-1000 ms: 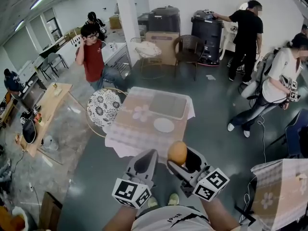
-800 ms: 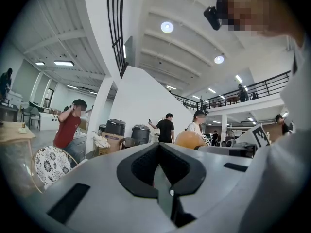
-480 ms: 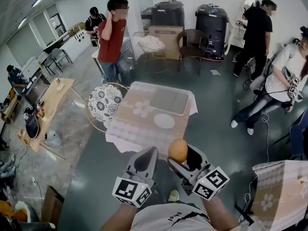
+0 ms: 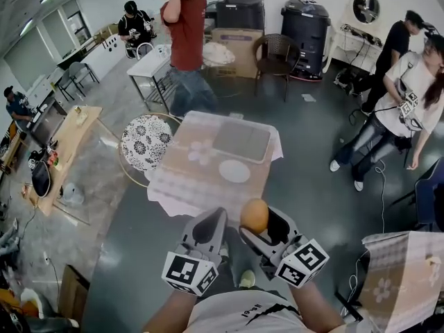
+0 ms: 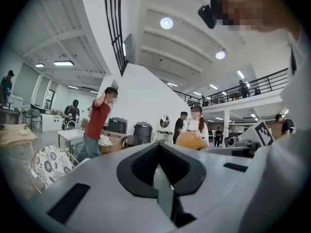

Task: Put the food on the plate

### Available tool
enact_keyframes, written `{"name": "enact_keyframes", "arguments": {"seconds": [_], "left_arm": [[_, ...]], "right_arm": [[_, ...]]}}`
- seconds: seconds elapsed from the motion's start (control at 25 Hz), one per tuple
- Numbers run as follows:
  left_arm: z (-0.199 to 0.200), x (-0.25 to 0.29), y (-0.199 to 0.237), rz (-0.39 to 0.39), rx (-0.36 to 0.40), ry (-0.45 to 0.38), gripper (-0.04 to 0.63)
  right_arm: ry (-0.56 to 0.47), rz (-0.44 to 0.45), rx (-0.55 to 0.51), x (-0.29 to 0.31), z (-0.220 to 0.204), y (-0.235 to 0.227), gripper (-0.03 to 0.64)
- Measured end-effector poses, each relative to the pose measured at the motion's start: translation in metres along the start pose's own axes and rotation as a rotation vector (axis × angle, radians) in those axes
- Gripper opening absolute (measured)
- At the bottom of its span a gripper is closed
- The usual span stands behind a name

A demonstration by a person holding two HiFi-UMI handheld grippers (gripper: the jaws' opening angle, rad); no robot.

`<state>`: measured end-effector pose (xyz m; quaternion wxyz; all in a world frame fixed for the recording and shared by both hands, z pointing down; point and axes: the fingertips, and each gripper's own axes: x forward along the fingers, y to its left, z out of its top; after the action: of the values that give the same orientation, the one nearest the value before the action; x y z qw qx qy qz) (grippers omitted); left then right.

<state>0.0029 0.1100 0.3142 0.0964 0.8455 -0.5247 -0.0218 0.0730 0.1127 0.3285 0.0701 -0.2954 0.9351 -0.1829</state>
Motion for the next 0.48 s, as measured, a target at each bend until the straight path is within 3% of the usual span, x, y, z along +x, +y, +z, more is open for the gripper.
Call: {"name": "enact_keyframes", "arguments": {"seconds": [0.48], "left_arm": [[-0.004, 0.067, 0.068, -0.058, 0.012, 0.016, 0.006]], "right_arm": [[0.046, -0.078, -0.001, 0.074, -0.005, -0.053, 0.307]]}}
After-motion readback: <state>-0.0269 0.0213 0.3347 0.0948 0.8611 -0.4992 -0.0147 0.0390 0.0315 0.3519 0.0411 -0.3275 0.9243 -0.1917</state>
